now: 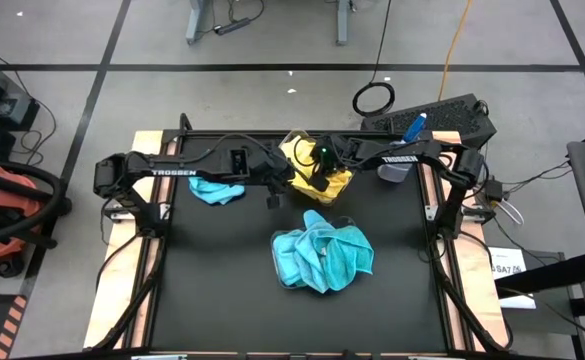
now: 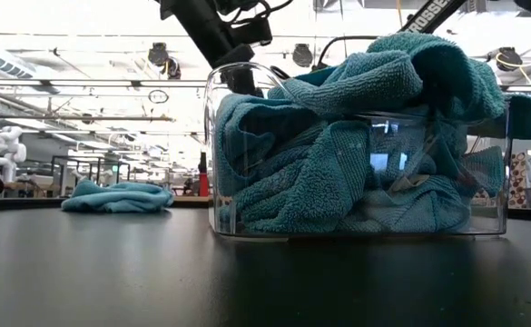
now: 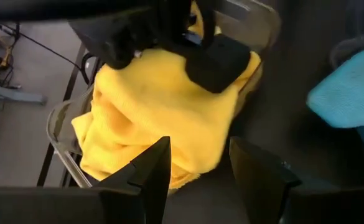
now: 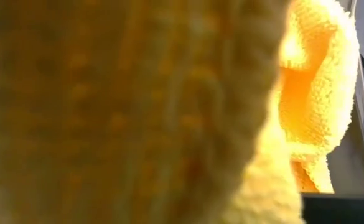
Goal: Sort microfiber towel by color & place in baskets
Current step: Put the yellow microfiber cloth into the top transparent bin
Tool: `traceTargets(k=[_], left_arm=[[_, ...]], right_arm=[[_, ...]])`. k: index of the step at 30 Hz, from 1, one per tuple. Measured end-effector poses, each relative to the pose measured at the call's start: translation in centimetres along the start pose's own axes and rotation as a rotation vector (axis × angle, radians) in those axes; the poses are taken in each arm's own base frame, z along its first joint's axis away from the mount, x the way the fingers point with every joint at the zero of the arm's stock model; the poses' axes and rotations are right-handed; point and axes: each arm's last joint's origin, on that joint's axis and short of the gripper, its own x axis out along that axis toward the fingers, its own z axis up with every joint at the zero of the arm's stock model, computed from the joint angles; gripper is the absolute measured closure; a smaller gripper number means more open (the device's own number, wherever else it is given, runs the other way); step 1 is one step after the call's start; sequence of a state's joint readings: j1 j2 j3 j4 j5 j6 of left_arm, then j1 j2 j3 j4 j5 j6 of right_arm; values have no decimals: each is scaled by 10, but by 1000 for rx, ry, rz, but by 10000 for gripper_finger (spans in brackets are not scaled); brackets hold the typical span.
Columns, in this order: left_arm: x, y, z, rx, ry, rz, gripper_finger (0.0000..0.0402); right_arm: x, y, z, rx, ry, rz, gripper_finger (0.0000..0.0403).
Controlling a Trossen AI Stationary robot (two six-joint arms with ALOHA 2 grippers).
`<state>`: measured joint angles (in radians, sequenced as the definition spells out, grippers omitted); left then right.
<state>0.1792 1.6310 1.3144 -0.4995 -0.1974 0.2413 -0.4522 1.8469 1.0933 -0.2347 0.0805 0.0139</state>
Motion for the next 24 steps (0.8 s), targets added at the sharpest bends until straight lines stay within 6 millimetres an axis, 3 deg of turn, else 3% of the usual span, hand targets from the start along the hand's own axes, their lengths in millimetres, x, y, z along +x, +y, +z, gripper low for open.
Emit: traceTargets(k=[5, 19, 24], left_arm=[[-14, -11, 5, 31, 14, -36, 230], [-98, -36, -3, 36, -1, -132, 230], [-117, -36, 0, 18, -90, -140, 230]], right_arm=[[-10, 0, 1, 2, -5, 2, 357], [-90, 11, 5, -55, -51, 53, 203], [-103, 14, 3, -70, -49, 119, 174]])
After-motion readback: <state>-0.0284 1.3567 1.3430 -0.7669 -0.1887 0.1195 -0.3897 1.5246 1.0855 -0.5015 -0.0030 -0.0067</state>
